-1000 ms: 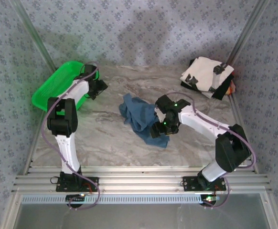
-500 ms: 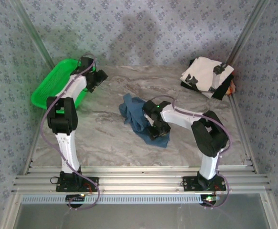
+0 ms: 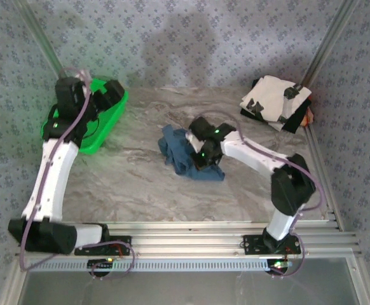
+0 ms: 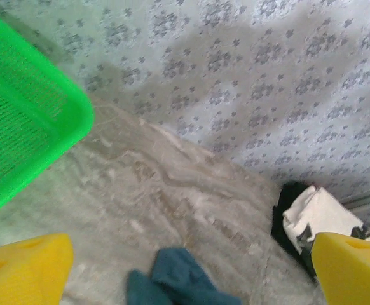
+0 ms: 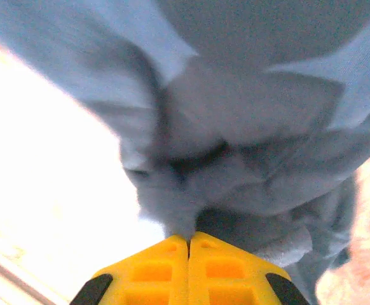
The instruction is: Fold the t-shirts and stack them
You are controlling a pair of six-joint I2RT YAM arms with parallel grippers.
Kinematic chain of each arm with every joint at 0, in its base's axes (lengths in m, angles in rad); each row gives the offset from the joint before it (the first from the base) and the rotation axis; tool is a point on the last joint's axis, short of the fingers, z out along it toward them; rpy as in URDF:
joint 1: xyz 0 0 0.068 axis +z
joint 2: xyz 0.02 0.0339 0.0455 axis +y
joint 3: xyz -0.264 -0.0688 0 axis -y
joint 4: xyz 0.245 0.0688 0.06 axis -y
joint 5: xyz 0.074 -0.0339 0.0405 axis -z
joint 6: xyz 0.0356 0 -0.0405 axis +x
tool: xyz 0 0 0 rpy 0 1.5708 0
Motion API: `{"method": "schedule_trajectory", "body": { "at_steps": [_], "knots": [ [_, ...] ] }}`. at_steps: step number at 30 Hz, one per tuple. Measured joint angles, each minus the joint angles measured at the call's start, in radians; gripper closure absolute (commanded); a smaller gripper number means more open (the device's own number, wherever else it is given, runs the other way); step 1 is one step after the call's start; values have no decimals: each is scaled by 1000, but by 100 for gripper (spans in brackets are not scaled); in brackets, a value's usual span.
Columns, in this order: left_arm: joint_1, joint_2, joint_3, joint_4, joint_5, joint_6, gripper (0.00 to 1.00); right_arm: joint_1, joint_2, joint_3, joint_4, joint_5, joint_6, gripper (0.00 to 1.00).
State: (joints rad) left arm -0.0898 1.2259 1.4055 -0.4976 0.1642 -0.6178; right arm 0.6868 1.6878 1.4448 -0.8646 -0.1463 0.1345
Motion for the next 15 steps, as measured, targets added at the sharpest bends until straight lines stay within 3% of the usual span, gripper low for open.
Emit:
{"method": "schedule_trajectory", "body": {
  "at_steps": [5, 11, 15],
  "knots": [
    [21, -115, -152, -63, 3, 27, 2, -93, -111, 316, -11, -105, 8, 100],
    [-8, -119, -197, -63, 43, 23, 1, -150, -100, 727, -60, -236, 6, 100],
    [-74, -119, -210, -31, 51, 24, 1, -202, -158, 744, -89, -296, -1, 100]
  ]
}}
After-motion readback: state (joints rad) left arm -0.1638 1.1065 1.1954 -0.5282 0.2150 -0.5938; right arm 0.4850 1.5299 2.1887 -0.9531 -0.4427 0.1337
